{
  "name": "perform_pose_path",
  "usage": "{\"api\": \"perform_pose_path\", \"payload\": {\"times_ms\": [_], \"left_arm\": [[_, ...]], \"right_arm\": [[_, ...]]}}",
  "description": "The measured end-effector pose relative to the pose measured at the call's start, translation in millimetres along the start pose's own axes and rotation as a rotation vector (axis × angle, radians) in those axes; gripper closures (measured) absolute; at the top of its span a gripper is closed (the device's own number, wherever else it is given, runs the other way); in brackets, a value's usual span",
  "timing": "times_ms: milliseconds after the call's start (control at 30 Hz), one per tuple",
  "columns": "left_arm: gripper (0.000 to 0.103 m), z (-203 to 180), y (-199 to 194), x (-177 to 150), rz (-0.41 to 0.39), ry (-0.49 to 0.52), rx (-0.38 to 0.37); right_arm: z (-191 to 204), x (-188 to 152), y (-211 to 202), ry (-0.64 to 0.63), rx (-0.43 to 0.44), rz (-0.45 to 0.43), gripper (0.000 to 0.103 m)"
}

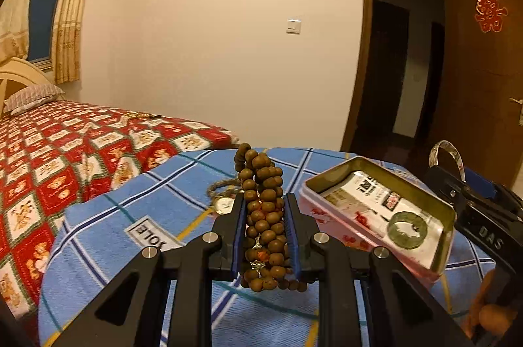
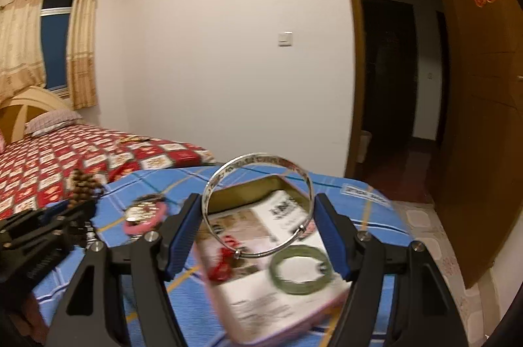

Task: Organize jewelry
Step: 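Carry both pieces over the pink tin and open both tools to drop them in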

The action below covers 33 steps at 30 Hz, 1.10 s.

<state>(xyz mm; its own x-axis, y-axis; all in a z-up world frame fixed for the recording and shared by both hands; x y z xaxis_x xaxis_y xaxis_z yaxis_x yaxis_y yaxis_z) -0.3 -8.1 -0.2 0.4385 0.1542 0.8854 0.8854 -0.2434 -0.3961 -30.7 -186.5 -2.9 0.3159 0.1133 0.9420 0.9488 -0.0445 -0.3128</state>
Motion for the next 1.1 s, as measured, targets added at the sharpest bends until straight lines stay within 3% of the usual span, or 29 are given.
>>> {"api": "perform_pose_path", "payload": {"times_ms": [167, 333, 767, 1100], "left_arm": [[0.081, -20.5, 11.3, -0.6, 0.008, 0.028, -0.05], [0.081, -42.2, 23.5, 1.1, 0.017, 0.054, -0.094], [0.081, -93.0, 77.6, 8.2, 0.086, 0.073, -0.188], [0.081, -101.5, 119.3, 10.3, 0.233, 0.032, -0.229]], "right_arm": [[-37.8, -6.5, 7.9, 0.055, -0.066, 0.023, 0.031], [-66.9, -12.4, 17.1, 0.161, -0.076, 0.056, 0.031], [-71.7, -15.3, 23.7, 0.18, -0.03, 0.092, 0.031], [-70.4, -15.1, 29.4, 0.174, -0.013, 0.113, 0.031]]}}
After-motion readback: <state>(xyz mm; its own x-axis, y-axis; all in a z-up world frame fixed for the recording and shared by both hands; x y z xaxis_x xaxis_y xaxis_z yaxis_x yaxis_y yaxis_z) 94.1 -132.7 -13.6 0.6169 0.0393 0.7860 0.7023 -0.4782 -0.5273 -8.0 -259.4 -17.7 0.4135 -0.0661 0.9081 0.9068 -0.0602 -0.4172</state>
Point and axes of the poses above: each gripper's, at about its wrist camera, not at the fingertips, and y roughly the way its jaws point, z to its left, x to its top, the point moved 1 cm from there along y, roughly the way its jaws point, and after that the axes turned 9 degrees about -y, right-handed, at the moved point
